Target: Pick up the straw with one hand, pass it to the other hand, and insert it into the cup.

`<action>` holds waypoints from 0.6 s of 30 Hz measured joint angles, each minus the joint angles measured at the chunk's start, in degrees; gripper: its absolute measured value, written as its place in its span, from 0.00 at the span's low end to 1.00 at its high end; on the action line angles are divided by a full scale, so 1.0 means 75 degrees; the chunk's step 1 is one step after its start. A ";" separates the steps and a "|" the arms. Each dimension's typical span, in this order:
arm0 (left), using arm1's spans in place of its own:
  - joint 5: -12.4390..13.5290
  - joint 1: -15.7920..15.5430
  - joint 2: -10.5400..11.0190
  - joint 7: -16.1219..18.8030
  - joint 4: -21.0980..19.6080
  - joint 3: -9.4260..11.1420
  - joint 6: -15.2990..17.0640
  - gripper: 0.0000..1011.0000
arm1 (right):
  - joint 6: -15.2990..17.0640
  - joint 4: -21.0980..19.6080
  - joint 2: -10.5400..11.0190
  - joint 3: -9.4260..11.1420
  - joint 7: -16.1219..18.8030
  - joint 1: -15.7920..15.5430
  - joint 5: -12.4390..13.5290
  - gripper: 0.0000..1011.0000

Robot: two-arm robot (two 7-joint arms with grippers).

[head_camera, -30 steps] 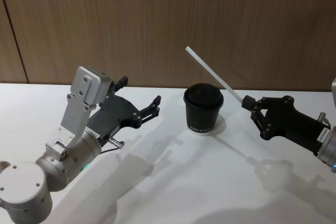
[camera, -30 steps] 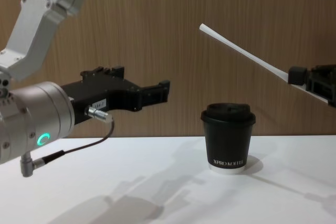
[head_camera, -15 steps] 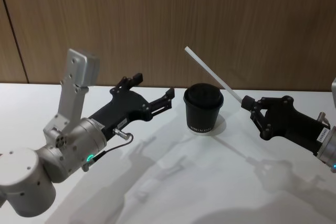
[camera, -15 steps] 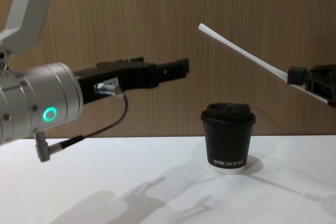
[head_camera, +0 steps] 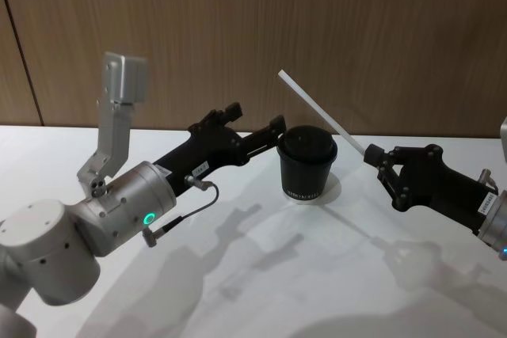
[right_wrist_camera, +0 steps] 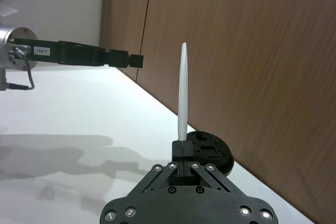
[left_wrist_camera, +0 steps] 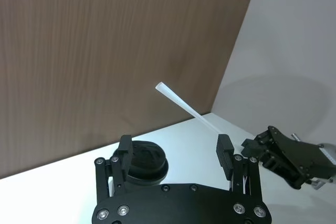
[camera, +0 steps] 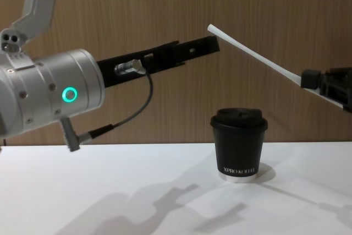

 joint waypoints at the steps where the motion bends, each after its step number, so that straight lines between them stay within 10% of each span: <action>1: -0.0080 -0.0066 -0.0048 -0.0017 0.0075 0.0012 0.0066 0.99 | 0.0000 0.0000 -0.0001 0.0000 0.0000 0.0000 0.0000 0.00; 18: -0.0678 -0.0684 -0.0579 0.0021 0.0863 0.0192 0.0556 0.99 | 0.0001 -0.0001 0.0000 0.0001 0.0001 0.0000 0.0000 0.00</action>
